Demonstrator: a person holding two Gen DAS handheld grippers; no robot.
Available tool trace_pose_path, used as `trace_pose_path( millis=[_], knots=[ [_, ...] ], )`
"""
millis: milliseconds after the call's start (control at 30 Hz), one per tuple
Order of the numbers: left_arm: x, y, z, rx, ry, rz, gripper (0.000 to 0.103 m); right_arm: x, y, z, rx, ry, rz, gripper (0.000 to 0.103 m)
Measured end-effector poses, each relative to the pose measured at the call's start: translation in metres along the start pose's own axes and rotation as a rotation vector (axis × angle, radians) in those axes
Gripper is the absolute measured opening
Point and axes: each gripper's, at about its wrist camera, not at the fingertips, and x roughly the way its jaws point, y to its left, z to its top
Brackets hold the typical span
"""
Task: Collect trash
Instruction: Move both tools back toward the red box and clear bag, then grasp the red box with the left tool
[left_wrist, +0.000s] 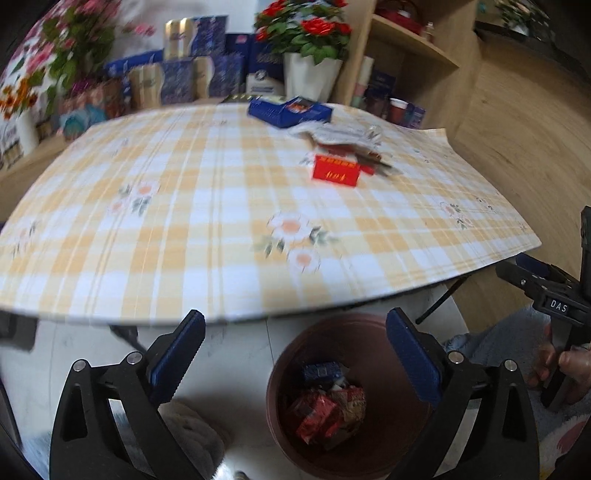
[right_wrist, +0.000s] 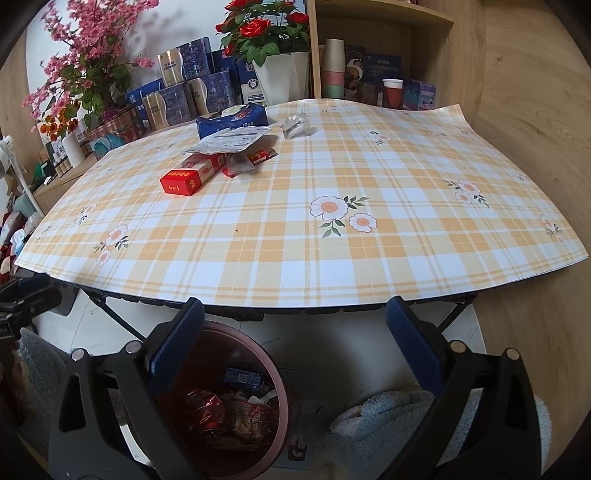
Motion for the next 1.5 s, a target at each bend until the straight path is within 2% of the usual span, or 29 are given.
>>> trace_pose_path(
  millis=[200,433,700,900,967,1000,1033,1167,1267,1400,1500],
  knots=[
    [0.017,-0.013,0.051,0.047,-0.052,-0.034,0.096,0.004,-0.006,0.004,0.044,0.004,0.012,0.097],
    [0.077,-0.035,0.11,0.118,0.003,-0.069,0.096,0.01,-0.019,0.008,0.106,0.019,0.026,0.097],
    [0.14,-0.053,0.147,0.17,0.088,-0.052,0.096,0.021,-0.032,0.017,0.173,0.03,0.048,0.097],
    [0.173,-0.055,0.161,0.182,0.153,-0.007,0.085,0.027,-0.034,0.019,0.186,0.05,0.061,0.097],
    [0.179,-0.05,0.162,0.162,0.171,-0.013,0.077,0.03,-0.036,0.02,0.188,0.057,0.066,0.097],
    [0.18,-0.048,0.162,0.156,0.181,-0.022,0.062,0.033,-0.037,0.022,0.193,0.062,0.068,0.097],
    [0.182,-0.047,0.162,0.153,0.192,-0.034,0.055,0.034,-0.038,0.023,0.199,0.064,0.073,0.097],
    [0.173,-0.039,0.156,0.158,0.193,-0.08,0.055,0.036,-0.04,0.036,0.192,0.052,0.079,0.097],
    [0.161,-0.028,0.148,0.129,0.201,-0.082,0.055,0.037,-0.043,0.056,0.178,0.022,0.08,0.097],
    [0.136,-0.001,0.139,0.031,0.174,-0.085,0.055,0.046,-0.05,0.101,0.148,-0.045,0.083,0.097],
    [0.11,0.028,0.134,-0.079,0.132,-0.08,0.055,0.063,-0.049,0.135,0.103,-0.081,0.08,0.097]
  ],
)
